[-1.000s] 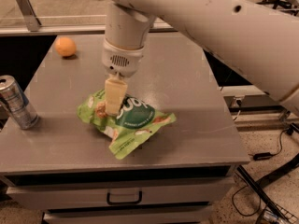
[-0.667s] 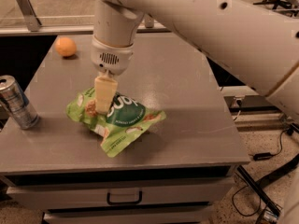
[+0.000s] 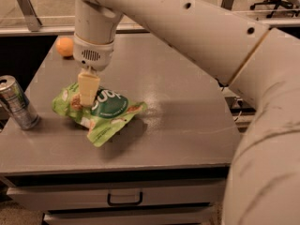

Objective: Move green rice chip bag near redbull can

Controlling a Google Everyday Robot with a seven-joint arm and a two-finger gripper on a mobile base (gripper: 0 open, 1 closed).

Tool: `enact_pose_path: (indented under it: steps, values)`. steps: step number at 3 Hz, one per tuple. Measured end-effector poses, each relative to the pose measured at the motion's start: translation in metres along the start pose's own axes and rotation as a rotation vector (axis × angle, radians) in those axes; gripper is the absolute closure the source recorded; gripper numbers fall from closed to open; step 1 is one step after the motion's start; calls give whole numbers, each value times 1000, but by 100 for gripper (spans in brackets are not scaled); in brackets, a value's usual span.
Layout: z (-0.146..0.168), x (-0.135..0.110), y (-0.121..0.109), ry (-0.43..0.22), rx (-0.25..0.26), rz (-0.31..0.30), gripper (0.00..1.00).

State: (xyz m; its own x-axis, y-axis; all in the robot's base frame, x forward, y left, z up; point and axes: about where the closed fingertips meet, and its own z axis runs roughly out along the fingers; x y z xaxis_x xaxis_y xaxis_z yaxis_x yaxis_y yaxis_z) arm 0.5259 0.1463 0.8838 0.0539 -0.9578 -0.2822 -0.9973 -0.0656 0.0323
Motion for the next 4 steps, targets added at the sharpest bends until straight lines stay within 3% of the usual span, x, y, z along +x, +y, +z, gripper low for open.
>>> enact_pose_path:
  steps: [1, 3, 4]
  values:
    - [9, -9, -9, -2, -8, -13, 100]
    - [14, -28, -1, 9, -19, -68, 51]
    - [13, -35, 5, 1, -21, -87, 20]
